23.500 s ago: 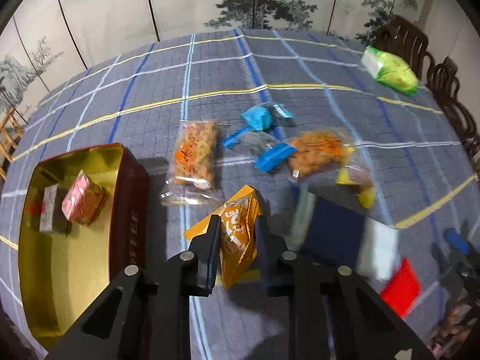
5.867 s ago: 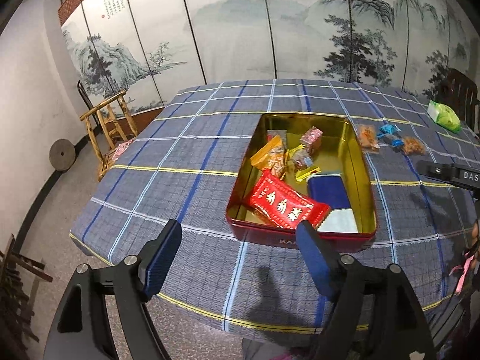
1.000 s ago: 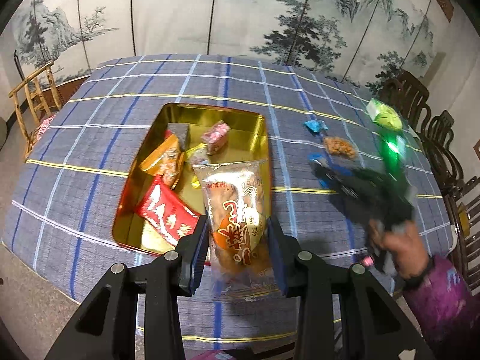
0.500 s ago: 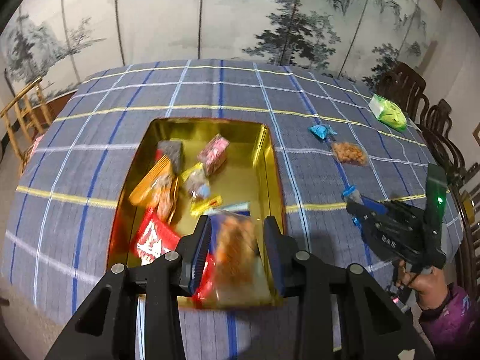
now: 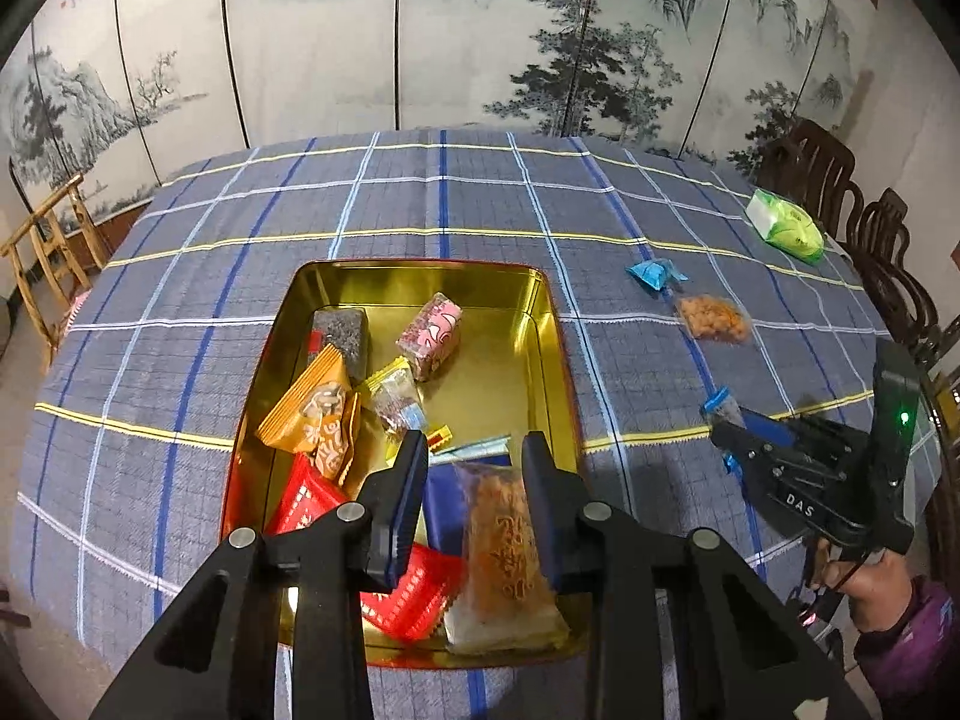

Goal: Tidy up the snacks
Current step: 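Lift the blue-edged packet with the right gripper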

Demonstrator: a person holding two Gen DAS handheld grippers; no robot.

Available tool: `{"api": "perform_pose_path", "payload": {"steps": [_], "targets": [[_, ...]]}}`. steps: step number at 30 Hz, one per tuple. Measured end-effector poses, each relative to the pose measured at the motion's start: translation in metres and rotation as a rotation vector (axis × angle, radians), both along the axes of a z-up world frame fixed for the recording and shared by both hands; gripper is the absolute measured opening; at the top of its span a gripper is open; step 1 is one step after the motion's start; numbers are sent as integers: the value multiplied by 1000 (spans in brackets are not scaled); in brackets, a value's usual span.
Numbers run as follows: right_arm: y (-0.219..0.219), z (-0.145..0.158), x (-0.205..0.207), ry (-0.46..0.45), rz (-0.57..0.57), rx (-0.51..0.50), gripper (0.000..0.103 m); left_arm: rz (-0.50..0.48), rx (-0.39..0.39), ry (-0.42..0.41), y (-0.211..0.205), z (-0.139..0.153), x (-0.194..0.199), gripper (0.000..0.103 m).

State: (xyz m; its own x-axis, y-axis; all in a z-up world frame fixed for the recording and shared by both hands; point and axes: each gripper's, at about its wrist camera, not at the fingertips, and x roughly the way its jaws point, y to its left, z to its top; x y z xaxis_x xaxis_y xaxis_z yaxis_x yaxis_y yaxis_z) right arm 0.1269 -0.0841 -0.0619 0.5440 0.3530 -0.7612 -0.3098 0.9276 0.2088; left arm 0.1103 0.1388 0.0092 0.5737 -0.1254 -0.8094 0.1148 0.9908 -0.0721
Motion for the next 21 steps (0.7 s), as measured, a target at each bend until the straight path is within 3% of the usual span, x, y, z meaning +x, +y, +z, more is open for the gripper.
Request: {"api": "perform_pose_path", "payload": {"steps": [5, 7, 21], "targets": [[1, 0, 0, -2, 3, -10, 25, 58, 76, -44, -6, 2, -22, 39], [1, 0, 0, 2, 6, -14, 25, 80, 104, -59, -7, 2, -28, 48], [7, 8, -10, 36, -11, 27, 25, 165, 154, -68, 10, -2, -46, 60]]}}
